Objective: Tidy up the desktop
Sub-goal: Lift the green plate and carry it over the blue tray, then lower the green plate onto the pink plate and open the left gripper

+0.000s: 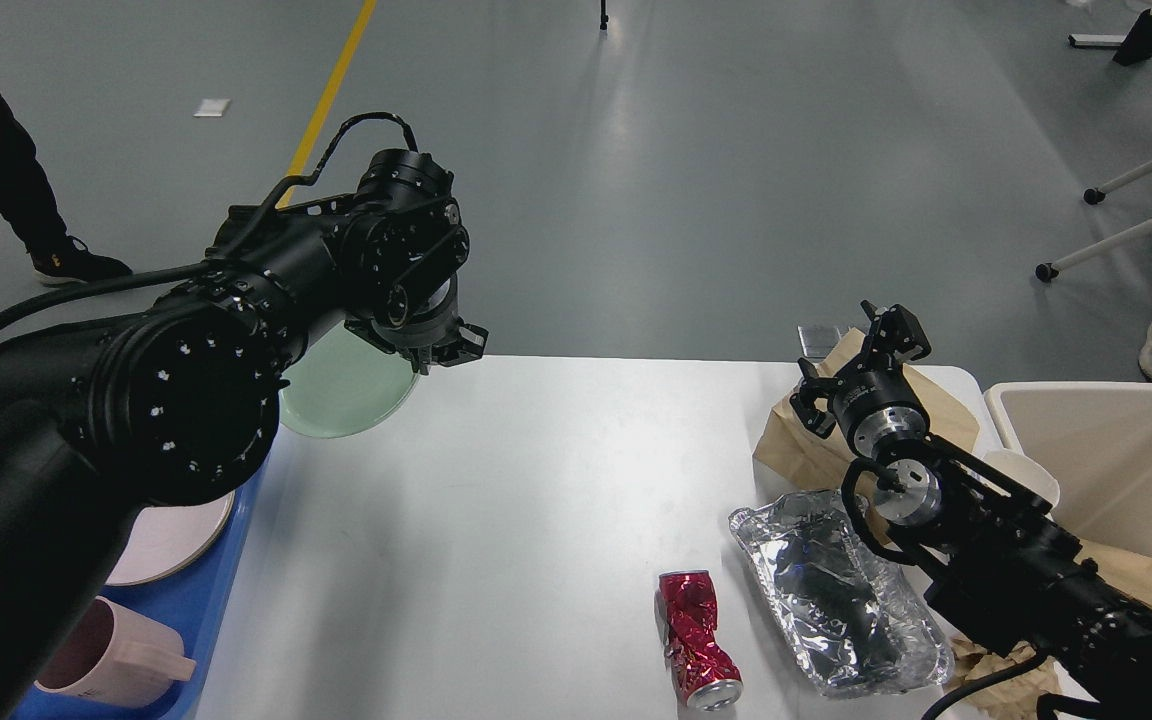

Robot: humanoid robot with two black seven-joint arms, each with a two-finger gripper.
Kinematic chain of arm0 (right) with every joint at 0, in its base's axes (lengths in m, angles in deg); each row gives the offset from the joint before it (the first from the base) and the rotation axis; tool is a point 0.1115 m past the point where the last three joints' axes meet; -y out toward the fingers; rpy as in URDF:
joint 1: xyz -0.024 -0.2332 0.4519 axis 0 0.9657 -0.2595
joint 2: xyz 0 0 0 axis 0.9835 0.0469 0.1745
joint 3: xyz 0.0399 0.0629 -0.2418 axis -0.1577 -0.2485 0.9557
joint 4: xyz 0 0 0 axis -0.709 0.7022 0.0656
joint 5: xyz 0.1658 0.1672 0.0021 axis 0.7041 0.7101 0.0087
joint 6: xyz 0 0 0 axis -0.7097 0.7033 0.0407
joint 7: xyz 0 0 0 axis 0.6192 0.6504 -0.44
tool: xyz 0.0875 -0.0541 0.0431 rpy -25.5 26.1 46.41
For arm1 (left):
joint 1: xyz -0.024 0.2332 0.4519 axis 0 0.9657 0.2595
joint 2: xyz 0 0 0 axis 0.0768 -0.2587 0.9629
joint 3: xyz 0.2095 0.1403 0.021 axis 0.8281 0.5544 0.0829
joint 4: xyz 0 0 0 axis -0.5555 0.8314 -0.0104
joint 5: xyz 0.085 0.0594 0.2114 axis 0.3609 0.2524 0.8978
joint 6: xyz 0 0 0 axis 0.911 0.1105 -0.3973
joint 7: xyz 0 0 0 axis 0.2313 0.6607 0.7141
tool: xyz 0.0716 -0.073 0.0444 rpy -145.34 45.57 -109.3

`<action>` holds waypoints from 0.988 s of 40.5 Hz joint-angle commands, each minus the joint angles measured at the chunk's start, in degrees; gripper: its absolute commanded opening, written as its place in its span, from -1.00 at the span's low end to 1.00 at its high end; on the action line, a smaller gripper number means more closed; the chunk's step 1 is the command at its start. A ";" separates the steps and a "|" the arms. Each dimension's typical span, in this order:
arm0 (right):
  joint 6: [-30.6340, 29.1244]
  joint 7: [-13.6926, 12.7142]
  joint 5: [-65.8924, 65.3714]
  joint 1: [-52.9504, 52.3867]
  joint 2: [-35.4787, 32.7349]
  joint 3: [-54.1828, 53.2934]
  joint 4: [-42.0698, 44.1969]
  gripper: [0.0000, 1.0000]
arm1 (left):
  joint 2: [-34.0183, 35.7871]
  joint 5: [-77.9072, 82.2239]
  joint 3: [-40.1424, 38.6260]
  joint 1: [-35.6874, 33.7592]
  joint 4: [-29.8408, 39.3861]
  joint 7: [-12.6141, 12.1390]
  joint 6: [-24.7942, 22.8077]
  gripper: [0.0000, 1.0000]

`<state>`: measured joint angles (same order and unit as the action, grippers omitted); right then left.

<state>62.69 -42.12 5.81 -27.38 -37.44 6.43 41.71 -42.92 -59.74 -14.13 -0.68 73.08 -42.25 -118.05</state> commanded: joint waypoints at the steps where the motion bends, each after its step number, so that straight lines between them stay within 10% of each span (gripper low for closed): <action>1: -0.02 0.00 0.01 0.00 -0.03 0.00 0.00 1.00 | 3.09 0.01 1.01 2.42 0.01 -0.03 0.00 -1.00; 40: 0.07 0.00 0.01 0.00 -0.03 0.00 0.00 1.00 | 13.38 -0.08 1.36 16.49 -1.39 -0.30 0.00 -1.00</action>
<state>62.67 -42.12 5.83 -27.38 -37.41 6.44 41.71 -29.68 -59.90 -12.92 15.12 72.22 -42.40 -118.04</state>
